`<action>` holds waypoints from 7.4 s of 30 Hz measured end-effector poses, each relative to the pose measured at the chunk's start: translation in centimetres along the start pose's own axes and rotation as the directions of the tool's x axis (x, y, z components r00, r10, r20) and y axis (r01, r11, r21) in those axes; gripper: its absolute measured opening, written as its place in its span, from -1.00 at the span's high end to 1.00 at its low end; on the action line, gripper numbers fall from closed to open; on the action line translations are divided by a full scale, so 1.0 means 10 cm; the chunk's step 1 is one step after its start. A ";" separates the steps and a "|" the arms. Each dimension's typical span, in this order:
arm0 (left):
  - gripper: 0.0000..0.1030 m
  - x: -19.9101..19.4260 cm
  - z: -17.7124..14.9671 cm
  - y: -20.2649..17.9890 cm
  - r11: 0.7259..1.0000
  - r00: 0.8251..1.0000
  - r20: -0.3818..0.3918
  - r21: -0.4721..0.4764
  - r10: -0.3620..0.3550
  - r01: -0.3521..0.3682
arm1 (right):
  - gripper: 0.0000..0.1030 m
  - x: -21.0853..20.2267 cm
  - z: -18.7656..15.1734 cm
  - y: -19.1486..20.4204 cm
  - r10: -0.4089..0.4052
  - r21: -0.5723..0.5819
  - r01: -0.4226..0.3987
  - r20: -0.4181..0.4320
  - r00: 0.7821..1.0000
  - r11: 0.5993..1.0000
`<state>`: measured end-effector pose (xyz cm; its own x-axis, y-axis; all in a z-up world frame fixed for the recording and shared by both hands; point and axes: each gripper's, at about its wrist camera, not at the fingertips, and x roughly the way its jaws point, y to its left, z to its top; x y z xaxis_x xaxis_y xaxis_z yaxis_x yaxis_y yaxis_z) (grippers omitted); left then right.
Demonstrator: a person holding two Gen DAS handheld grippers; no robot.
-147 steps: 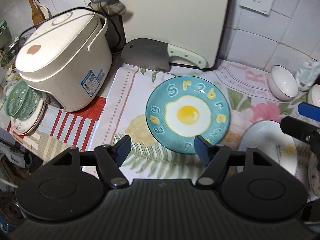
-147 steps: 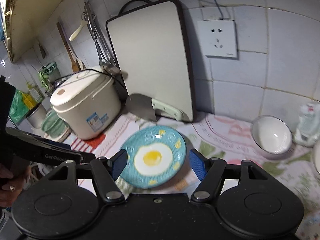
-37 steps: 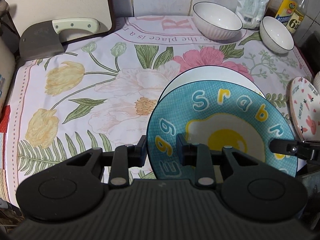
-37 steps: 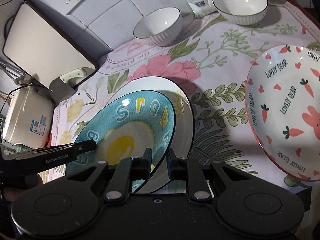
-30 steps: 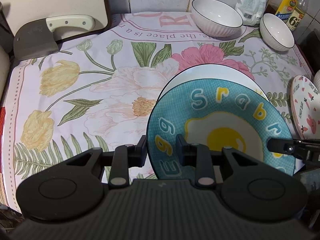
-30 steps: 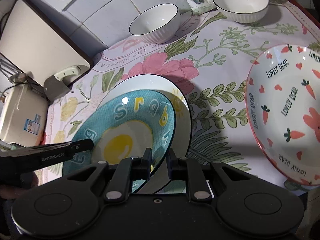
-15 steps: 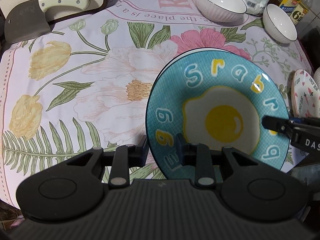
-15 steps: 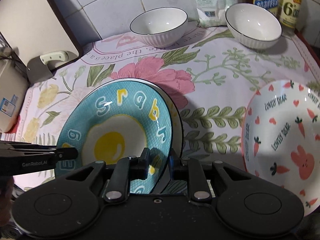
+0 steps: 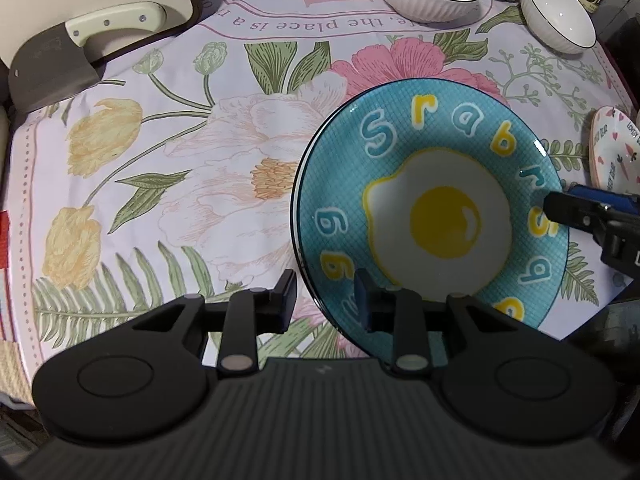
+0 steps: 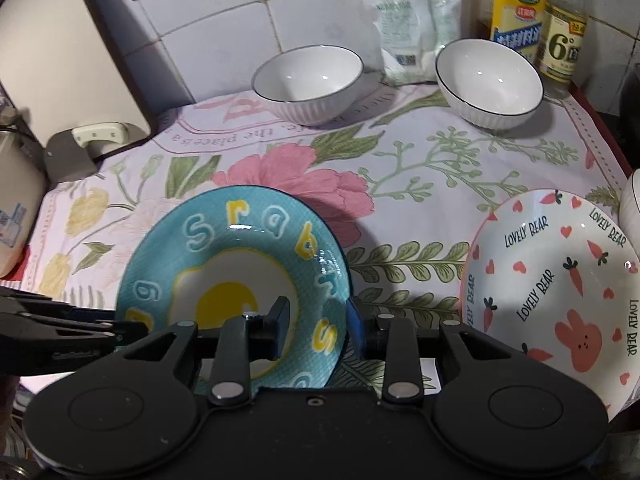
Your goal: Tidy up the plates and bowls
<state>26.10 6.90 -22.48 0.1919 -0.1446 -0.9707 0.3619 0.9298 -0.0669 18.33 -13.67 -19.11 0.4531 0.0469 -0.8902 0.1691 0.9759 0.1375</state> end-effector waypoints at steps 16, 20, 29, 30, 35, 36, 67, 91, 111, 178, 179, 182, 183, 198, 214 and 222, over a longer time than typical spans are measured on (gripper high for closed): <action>0.06 -1.00 -0.34 -0.49 0.996 0.998 0.051 -0.084 0.034 -0.029 | -0.01 -1.05 -0.07 -0.23 0.116 -0.215 -0.099 0.068 0.991 0.972; -0.07 -1.26 -0.47 -0.80 0.996 0.996 0.073 -0.080 0.048 -0.042 | -0.27 -1.39 -0.14 -0.46 0.139 -0.244 -0.113 0.092 0.986 0.963; -0.27 -1.70 -0.76 -1.62 0.996 0.984 0.149 -0.022 0.094 -0.092 | -0.35 -2.11 -0.35 -1.00 0.180 -0.318 -0.112 0.192 0.965 0.941; -0.29 -1.73 -0.78 -1.70 0.996 0.984 0.158 -0.019 0.089 -0.087 | -0.35 -2.18 -0.37 -1.06 0.179 -0.323 -0.107 0.202 0.963 0.940; -0.36 -1.87 -0.85 -2.06 0.997 0.977 0.199 -0.007 0.071 -0.071 | -0.37 -2.47 -0.50 -1.34 0.149 -0.335 -0.060 0.248 0.957 0.940; -0.38 -1.89 -0.86 -2.12 0.998 0.977 0.204 -0.004 0.069 -0.070 | -0.38 -2.52 -0.53 -1.39 0.143 -0.335 -0.051 0.256 0.956 0.941; -0.70 -0.60 -0.70 -2.73 0.995 0.927 0.374 -0.097 0.007 0.031 | -0.40 -1.40 -0.97 -2.51 0.054 -0.215 0.039 0.411 0.910 0.976; 0.00 0.37 -0.54 -2.59 0.963 0.934 0.357 -0.262 0.028 0.071 | -0.06 -0.31 -0.91 -2.71 0.158 -0.044 -0.152 0.262 0.952 0.987; 0.56 0.14 -0.36 -2.62 0.973 0.954 0.301 -0.220 0.003 0.066 | 0.55 -0.44 -0.66 -2.70 0.165 0.128 -0.178 0.107 0.981 0.976; 0.55 -0.49 -0.63 -0.26 0.949 0.982 0.187 -0.312 0.028 0.032 | 0.51 0.05 0.17 -0.51 0.343 0.004 -0.348 -0.180 0.922 0.938; 0.55 -0.47 -0.61 -0.25 0.950 0.983 0.180 -0.311 0.025 0.033 | 0.51 0.07 0.18 -0.52 0.344 0.017 -0.347 -0.182 0.921 0.938; 0.55 -0.45 -0.59 -0.22 0.951 0.983 0.185 -0.305 0.009 0.049 | 0.51 0.10 0.21 -0.51 0.342 0.003 -0.347 -0.177 0.923 0.938; 0.55 -0.44 -0.58 -0.20 0.950 0.983 0.185 -0.308 0.000 0.058 | 0.51 0.11 0.23 -0.51 0.341 -0.002 -0.347 -0.175 0.924 0.938; 0.54 -0.13 -0.71 0.01 0.853 0.984 0.112 -0.490 -0.142 0.179 | 0.42 0.14 0.24 -0.14 0.135 -0.232 -0.186 -0.221 0.966 0.955; 0.53 -0.12 -0.57 -0.23 0.904 1.000 0.020 -0.428 0.002 0.006 | 0.30 0.08 0.19 -0.01 0.025 -0.377 -0.061 -0.099 0.995 0.924; 0.41 -0.54 -0.52 -0.51 0.939 0.996 0.045 -0.338 0.079 -0.059 | 0.18 -0.39 0.05 -0.26 0.153 -0.367 -0.134 0.023 0.988 0.921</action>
<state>18.45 4.74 -18.09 0.2608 -0.0858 -0.9616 0.0205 0.9963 -0.0833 16.58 -16.46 -15.74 0.4939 0.1912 -0.8483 -0.2263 0.9702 0.0869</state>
